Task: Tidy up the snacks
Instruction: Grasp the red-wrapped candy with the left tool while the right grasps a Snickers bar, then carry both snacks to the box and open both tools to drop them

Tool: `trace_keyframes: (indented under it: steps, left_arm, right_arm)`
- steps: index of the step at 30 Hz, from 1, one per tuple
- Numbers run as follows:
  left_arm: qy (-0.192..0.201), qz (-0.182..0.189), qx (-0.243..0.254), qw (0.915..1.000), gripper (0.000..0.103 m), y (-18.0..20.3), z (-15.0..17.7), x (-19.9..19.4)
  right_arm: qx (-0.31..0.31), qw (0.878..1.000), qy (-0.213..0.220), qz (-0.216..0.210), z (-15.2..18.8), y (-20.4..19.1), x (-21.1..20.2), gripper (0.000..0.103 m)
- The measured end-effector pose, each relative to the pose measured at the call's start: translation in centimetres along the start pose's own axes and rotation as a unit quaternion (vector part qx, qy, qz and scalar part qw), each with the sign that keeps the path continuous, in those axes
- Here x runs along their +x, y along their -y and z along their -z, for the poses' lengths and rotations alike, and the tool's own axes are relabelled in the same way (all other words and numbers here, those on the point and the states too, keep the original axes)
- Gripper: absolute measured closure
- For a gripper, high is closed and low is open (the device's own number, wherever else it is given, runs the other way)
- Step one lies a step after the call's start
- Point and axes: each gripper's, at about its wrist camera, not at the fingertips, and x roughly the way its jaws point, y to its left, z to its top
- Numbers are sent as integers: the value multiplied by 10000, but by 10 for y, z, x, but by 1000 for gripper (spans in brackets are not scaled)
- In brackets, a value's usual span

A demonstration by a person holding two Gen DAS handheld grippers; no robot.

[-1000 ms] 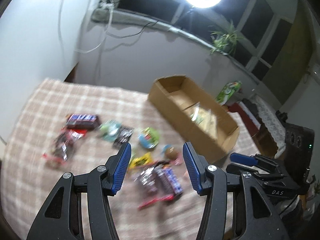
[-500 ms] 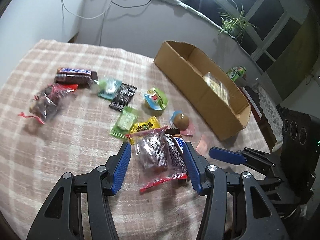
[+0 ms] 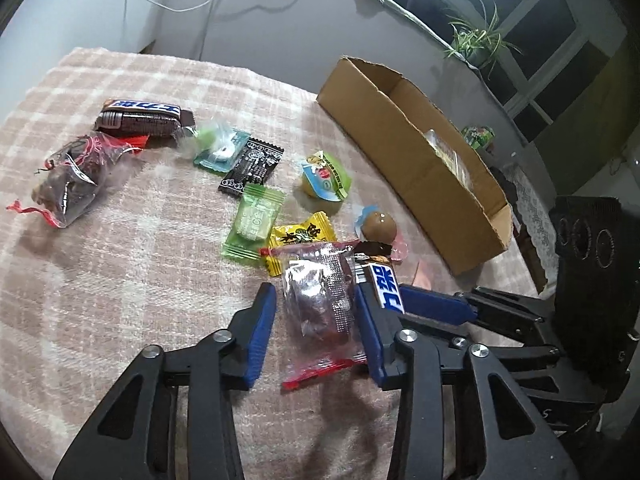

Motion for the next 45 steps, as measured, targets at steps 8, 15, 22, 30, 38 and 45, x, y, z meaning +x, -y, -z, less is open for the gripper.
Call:
trace_keyframes:
  steps: [8,15,22,30,38,45]
  left_arm:
    - [89,60,-41,9999,73,-5,2,-7]
    - [184,17,-84,9998,73,-7,6,-18]
    - [309,18,-87,9995,73,-3,8,-30]
    - [440,94,51,9990,73,13,-4,-35]
    - [584,178,272,9978,73,35,-33,-30]
    - [652,322,445,9964,73,53,-63,-14]
  right_arm:
    - [-68,9997,-151,-191,-3,-3,10,73]
    - [-118,9998,-50,-169,-1,-11,5,78]
    - [-65,9997,123,-219,3,-8,-14,80]
    - [78,9986,482,-200,6,7,-52,82]
    - [260,9953,924,-81,1,31,-92,82]
    - [490,9914,1201,183,-7,62,-118,82]
